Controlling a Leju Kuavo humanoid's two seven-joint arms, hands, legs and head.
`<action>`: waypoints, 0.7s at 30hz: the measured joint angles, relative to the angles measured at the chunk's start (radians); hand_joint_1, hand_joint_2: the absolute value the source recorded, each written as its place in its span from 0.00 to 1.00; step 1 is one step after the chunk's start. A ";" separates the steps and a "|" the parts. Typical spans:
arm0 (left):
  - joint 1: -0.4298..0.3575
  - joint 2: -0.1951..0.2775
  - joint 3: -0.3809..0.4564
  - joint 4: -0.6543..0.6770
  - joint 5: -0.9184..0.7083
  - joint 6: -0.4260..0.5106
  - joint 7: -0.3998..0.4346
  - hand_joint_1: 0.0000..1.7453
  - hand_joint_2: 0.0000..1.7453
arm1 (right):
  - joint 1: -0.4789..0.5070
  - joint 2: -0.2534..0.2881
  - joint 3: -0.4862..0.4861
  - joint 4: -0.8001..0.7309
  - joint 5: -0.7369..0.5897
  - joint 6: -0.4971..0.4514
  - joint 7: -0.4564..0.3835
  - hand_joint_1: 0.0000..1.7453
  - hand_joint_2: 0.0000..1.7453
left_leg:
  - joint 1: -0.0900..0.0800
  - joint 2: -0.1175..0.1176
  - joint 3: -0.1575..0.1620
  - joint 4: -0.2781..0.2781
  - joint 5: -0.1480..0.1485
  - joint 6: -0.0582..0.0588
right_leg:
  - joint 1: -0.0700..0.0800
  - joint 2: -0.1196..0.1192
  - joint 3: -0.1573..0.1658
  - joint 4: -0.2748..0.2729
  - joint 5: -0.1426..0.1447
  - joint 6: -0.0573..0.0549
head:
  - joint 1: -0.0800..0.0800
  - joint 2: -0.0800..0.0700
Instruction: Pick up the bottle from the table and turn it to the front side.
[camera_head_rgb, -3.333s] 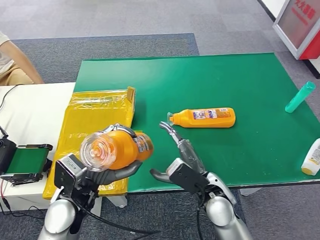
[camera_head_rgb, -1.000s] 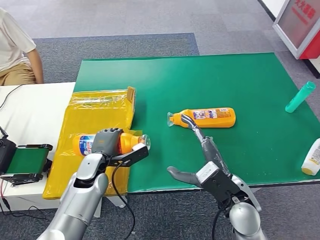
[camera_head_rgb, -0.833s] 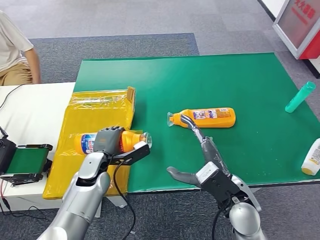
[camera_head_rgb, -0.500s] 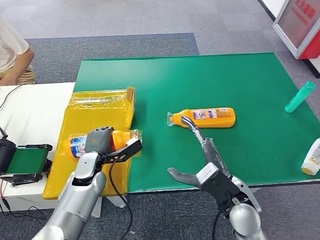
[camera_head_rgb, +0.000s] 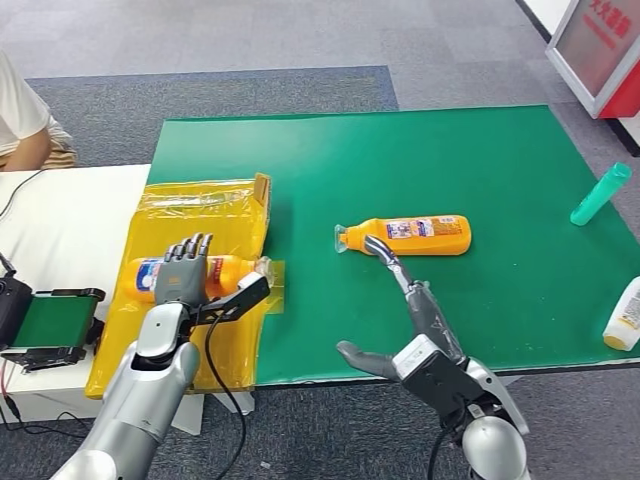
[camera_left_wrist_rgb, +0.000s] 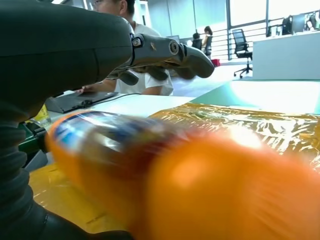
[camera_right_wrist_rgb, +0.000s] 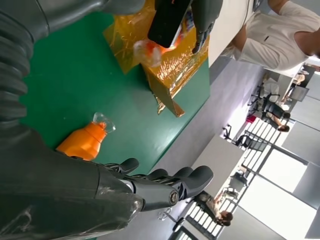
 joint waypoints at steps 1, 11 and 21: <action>0.000 0.001 0.000 0.000 0.000 0.000 0.001 0.00 1.00 | 0.001 0.000 0.000 -0.002 0.001 0.000 0.000 0.00 1.00 | 0.000 0.000 0.000 0.000 0.000 0.000 | 0.000 0.000 0.000 0.000 0.000 0.000 | 0.000 0.000; 0.009 -0.005 0.050 -0.019 0.000 0.038 -0.078 0.00 1.00 | 0.011 0.000 0.000 -0.009 0.010 0.003 0.005 0.00 1.00 | 0.000 0.000 0.000 0.000 0.000 0.000 | 0.000 0.000 0.000 0.000 0.000 0.000 | 0.000 0.000; 0.031 -0.033 0.106 -0.083 0.033 0.061 -0.187 0.00 1.00 | 0.015 0.000 0.000 -0.010 0.006 -0.005 0.000 0.00 1.00 | 0.000 0.000 0.000 0.000 0.000 0.000 | 0.000 0.000 0.000 0.000 0.000 0.000 | 0.000 0.000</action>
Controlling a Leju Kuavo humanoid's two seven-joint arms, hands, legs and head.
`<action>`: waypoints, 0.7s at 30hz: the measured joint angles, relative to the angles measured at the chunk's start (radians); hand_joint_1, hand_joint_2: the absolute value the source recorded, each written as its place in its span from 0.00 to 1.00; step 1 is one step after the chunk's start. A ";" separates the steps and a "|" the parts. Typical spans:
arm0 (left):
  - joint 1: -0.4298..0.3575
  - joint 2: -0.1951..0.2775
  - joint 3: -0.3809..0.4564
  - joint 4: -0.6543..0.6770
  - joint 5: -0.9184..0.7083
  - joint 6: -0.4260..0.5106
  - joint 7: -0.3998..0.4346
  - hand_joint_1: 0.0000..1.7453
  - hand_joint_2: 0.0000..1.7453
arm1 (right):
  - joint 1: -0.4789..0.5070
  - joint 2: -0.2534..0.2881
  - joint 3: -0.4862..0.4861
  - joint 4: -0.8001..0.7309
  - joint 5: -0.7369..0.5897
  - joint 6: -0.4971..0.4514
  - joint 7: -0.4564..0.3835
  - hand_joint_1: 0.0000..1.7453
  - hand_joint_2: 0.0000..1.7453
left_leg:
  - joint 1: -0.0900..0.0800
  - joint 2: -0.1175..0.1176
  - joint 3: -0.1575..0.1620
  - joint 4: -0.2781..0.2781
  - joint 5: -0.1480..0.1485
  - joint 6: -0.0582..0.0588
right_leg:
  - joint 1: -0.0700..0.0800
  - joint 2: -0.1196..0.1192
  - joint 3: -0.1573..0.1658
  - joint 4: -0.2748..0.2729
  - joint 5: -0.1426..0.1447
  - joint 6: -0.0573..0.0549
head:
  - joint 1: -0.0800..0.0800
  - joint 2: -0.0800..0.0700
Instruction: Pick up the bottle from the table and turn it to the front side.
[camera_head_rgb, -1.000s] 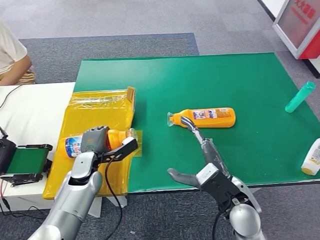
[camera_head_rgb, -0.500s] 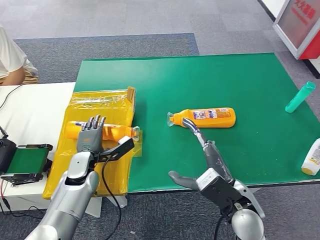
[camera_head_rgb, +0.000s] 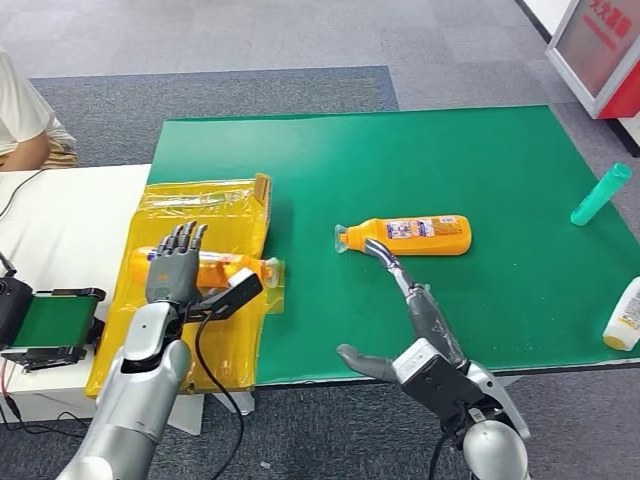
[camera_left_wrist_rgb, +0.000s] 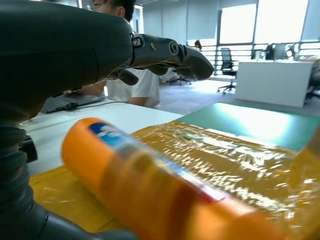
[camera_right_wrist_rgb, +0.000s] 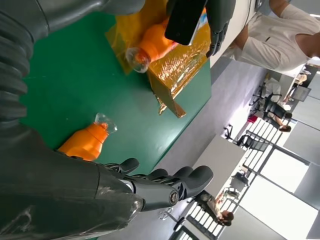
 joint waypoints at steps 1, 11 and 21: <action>0.006 -0.007 0.004 -0.019 0.025 0.000 -0.028 0.00 1.00 | 0.000 0.000 0.000 0.000 -0.001 -0.004 -0.001 0.00 1.00 | 0.000 0.000 0.000 0.000 0.000 0.000 | 0.000 0.000 0.000 0.000 0.000 0.000 | 0.000 0.000; 0.098 -0.077 0.014 -0.323 0.773 -0.270 -0.163 0.00 1.00 | 0.017 0.000 -0.011 -0.012 -0.002 -0.032 -0.006 0.00 1.00 | 0.000 0.000 0.000 0.000 -0.001 0.000 | 0.000 0.000 0.000 0.000 0.000 0.000 | 0.000 0.000; 0.255 -0.055 0.030 -0.638 1.423 -0.481 -0.133 0.00 1.00 | 0.036 -0.003 -0.040 -0.022 -0.020 -0.030 -0.022 0.00 1.00 | 0.000 0.000 -0.001 0.000 -0.001 0.000 | 0.000 0.000 0.000 0.000 -0.001 0.001 | 0.000 0.000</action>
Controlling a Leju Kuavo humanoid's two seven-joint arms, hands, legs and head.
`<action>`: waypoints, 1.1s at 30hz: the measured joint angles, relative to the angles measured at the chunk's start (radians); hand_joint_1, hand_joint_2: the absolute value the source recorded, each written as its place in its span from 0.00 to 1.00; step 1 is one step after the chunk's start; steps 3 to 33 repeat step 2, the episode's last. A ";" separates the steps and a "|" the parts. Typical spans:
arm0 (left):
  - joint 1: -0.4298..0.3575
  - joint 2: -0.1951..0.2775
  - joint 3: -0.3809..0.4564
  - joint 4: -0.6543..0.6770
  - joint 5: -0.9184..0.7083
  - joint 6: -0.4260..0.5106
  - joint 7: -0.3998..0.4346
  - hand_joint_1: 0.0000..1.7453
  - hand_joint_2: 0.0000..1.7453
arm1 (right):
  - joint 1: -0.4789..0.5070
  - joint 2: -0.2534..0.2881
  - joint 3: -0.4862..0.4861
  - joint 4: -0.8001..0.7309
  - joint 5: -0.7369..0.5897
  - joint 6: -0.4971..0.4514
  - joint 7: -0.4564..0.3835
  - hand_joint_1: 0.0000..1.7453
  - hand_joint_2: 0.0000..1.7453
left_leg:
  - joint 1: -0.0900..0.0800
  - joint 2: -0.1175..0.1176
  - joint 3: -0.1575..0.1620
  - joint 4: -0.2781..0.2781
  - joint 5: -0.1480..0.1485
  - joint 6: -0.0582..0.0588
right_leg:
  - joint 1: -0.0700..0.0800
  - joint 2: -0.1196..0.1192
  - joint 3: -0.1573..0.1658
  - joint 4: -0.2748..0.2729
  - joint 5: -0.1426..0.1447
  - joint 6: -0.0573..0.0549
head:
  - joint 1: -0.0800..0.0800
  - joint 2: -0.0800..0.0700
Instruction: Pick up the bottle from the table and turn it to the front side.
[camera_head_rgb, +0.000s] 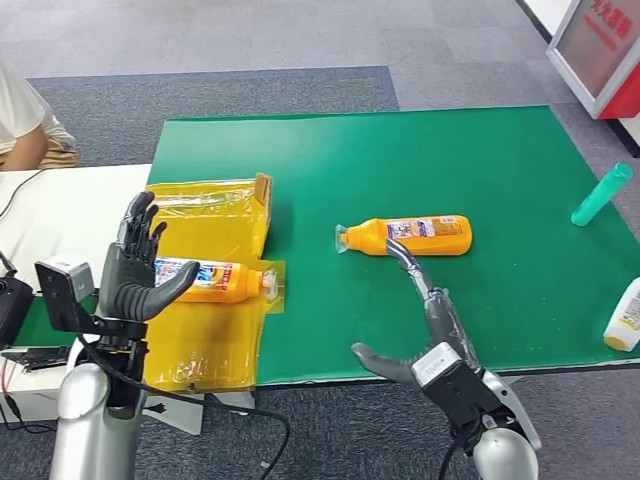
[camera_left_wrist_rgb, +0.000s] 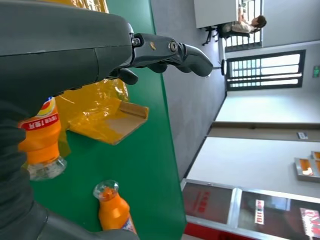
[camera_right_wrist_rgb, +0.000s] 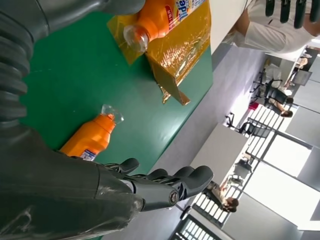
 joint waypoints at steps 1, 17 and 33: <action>0.015 0.002 0.000 -0.020 0.022 -0.005 0.001 0.00 1.00 | 0.000 0.000 0.000 0.000 -0.002 0.001 -0.002 0.00 1.00 | 0.000 0.000 0.000 0.000 0.000 0.000 | 0.000 0.000 0.000 0.000 0.000 0.000 | 0.000 0.000; 0.021 0.003 -0.001 -0.029 0.033 -0.008 0.001 0.00 1.00 | 0.000 -0.001 -0.001 0.000 -0.002 0.001 -0.002 0.00 1.00 | 0.000 0.000 0.000 0.000 0.000 0.000 | 0.000 0.000 0.000 0.000 0.000 0.000 | 0.000 0.000; 0.021 0.003 -0.001 -0.029 0.033 -0.008 0.001 0.00 1.00 | 0.000 -0.001 -0.001 0.000 -0.002 0.001 -0.002 0.00 1.00 | 0.000 0.000 0.000 0.000 0.000 0.000 | 0.000 0.000 0.000 0.000 0.000 0.000 | 0.000 0.000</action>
